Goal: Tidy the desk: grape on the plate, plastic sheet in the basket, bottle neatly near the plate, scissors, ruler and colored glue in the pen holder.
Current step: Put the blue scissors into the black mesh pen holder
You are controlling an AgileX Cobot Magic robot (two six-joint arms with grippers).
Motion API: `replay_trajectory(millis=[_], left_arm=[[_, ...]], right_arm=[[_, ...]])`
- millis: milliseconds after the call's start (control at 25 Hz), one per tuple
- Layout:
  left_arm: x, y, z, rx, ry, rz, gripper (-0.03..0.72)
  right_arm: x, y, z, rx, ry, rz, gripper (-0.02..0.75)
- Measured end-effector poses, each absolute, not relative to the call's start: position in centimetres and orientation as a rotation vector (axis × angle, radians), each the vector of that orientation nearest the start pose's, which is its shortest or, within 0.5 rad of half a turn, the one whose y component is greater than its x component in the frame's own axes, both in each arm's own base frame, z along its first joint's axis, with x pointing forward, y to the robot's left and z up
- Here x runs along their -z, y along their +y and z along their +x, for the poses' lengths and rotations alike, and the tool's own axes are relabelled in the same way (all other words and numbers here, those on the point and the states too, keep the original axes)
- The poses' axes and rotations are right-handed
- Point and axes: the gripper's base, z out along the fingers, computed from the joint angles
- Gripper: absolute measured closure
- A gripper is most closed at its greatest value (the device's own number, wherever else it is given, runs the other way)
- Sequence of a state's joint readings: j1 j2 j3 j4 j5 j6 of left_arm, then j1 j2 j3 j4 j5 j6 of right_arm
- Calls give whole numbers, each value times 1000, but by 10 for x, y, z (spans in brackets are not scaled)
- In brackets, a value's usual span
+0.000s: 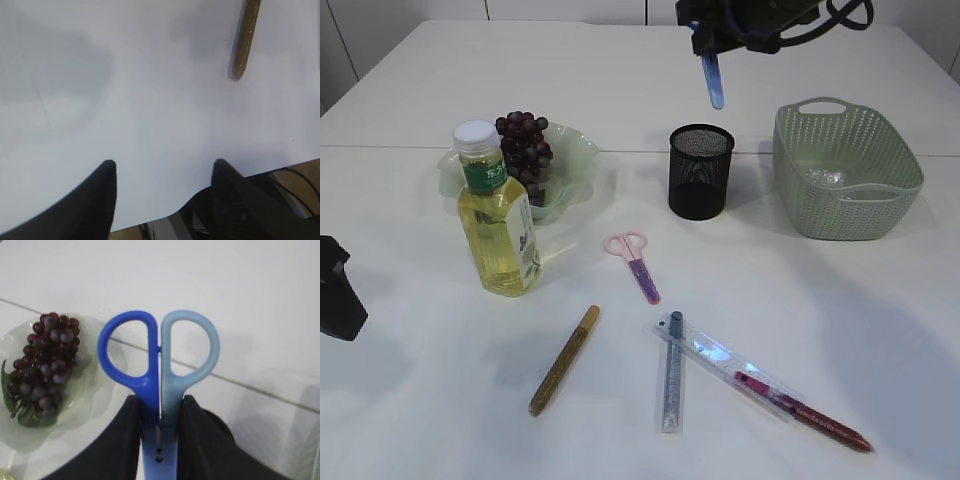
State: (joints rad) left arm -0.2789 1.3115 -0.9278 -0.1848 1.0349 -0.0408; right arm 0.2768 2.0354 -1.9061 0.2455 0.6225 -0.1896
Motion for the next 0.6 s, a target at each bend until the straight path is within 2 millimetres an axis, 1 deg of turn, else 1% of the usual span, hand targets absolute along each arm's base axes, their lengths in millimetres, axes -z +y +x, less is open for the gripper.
replay_trajectory(millis=[80, 200, 440, 600], left_arm=[[-266, -78, 220, 301, 2912, 238, 251], [-266, -78, 219, 300, 2921, 240, 251], [-266, -78, 218, 300, 2928, 241, 259], [-266, -78, 218, 299, 2931, 242, 263]], right_arm=[[-316, 145, 468, -305, 2141, -364, 549], [-304, 147, 478, -288, 2104, -359, 549], [-259, 150, 498, -265, 2121, -351, 549], [-235, 152, 507, -255, 2122, -337, 549]])
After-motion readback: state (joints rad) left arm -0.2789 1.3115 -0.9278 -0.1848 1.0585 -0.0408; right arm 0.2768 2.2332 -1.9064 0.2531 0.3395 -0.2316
